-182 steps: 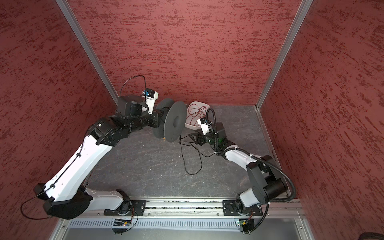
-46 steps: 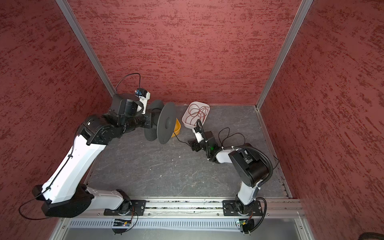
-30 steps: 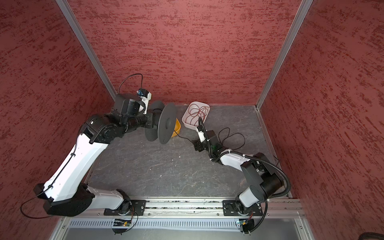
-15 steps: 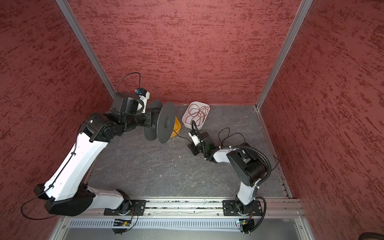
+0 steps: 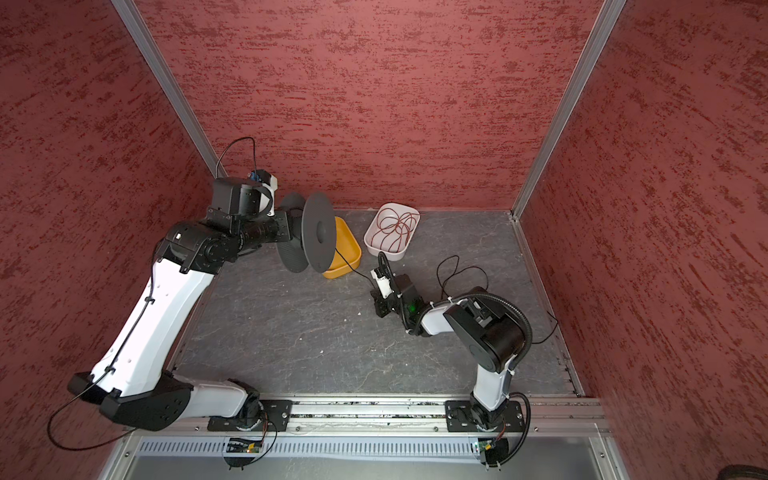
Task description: Wrap the cables
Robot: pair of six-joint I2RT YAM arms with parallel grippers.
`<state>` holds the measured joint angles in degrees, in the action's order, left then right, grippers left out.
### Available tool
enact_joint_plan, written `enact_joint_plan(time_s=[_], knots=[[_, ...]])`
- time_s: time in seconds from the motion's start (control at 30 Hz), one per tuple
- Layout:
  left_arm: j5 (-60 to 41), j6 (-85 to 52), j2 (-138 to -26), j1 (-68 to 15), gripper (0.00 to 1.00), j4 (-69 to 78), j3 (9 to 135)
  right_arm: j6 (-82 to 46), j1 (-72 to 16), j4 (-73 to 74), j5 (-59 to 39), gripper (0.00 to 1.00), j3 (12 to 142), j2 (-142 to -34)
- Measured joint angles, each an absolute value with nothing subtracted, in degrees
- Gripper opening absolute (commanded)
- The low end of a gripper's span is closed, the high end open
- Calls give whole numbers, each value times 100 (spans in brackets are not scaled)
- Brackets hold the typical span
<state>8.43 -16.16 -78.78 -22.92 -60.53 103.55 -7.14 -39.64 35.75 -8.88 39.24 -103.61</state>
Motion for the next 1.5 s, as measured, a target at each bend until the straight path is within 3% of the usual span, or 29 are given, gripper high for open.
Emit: enact_joint_plan(time_s=[0.23,0.7,1.07,1.5], knots=[[827,-1929,-8040,-2187,0,-5448,10027,-742,-4543,3553,-421,0,3951,-10401],[1850,-2145,-8608,-2150,0,-4528,9529,-56,-5924,2228,419,0,4816,-9922],[2853,-1957,-8890,-2556,0,-4344,9384,320,-6095,1406,891,0,5732,-8772],[3350,-1555,-8936,-2847,0,-4270,9021,670,-5741,888,1686,0,5968,-8466]])
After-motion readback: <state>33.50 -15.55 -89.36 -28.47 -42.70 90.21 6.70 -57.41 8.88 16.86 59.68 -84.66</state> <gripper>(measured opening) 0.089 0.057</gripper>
